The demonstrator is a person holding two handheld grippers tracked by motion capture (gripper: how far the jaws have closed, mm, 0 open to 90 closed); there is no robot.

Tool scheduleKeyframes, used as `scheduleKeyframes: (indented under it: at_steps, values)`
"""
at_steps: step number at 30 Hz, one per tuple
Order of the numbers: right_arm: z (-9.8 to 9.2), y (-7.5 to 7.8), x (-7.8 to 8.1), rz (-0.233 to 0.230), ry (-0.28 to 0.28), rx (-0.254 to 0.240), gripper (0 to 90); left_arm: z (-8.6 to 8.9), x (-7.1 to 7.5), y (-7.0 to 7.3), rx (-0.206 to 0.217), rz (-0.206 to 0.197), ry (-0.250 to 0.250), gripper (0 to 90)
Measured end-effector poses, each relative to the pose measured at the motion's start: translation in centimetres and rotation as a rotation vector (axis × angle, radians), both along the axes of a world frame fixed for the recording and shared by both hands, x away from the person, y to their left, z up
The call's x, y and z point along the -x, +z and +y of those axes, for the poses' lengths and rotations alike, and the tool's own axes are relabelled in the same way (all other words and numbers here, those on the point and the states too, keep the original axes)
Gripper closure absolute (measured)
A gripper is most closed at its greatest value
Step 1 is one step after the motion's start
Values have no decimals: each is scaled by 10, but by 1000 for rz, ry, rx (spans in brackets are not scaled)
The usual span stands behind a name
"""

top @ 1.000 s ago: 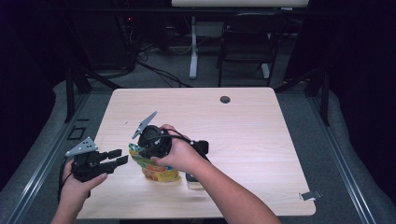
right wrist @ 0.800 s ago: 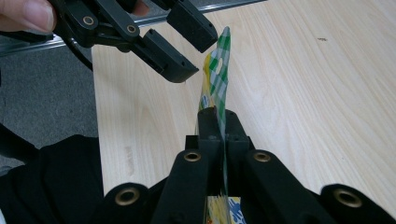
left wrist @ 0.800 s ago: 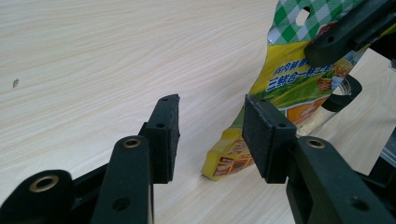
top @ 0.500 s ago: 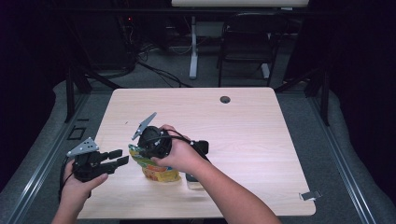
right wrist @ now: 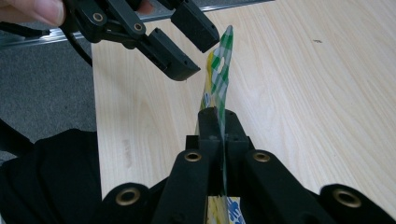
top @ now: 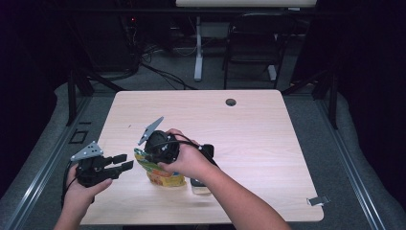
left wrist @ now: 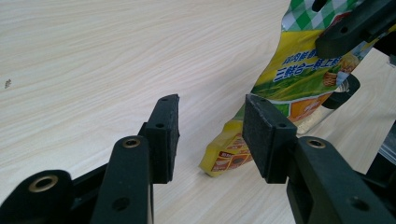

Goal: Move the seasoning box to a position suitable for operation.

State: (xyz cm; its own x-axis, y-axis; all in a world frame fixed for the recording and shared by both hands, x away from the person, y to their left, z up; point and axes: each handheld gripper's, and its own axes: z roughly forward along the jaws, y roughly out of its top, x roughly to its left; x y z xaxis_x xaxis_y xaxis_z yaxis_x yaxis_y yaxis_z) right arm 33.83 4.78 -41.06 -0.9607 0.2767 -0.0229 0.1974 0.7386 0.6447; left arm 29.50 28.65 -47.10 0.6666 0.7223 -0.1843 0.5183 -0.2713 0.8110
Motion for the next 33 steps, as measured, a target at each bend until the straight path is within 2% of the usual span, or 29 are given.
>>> scheduleKeyframes:
  at_steps: [18,33]
  values:
    - [-12,0,3,3,-8,-16,900,-4,-1,-2,-16,0,-22,553]
    - [-14,1,4,0,3,-8,900,-6,-2,-6,7,11,-52,539]
